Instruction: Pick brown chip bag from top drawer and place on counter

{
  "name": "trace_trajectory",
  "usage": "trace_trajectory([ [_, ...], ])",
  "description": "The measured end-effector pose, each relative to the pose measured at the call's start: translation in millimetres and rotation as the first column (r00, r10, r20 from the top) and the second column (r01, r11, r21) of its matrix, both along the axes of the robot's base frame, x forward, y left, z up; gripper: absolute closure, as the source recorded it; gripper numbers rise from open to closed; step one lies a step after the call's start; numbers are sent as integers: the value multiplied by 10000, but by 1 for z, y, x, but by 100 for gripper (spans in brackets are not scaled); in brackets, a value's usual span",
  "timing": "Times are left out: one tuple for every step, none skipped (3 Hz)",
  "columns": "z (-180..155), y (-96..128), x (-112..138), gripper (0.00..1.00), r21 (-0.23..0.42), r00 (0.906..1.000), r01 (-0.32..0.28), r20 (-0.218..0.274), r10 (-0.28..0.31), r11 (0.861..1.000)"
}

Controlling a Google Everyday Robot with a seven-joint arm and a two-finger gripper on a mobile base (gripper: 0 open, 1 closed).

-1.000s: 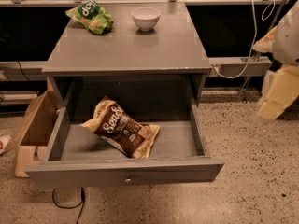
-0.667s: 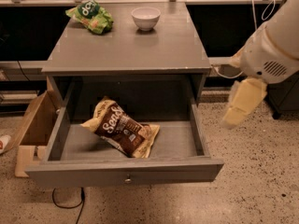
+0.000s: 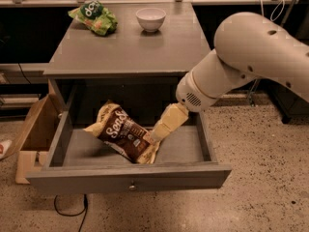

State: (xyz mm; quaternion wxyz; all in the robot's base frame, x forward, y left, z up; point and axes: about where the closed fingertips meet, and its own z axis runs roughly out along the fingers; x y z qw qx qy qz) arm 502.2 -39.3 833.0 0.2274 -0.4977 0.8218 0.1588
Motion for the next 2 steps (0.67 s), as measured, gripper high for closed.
trace_trajectory([
  [-5,3,1,0,19,9999,-82,-73,83,10000],
  [-46,30,19,0,428,9979,-476,-412,493,9980],
])
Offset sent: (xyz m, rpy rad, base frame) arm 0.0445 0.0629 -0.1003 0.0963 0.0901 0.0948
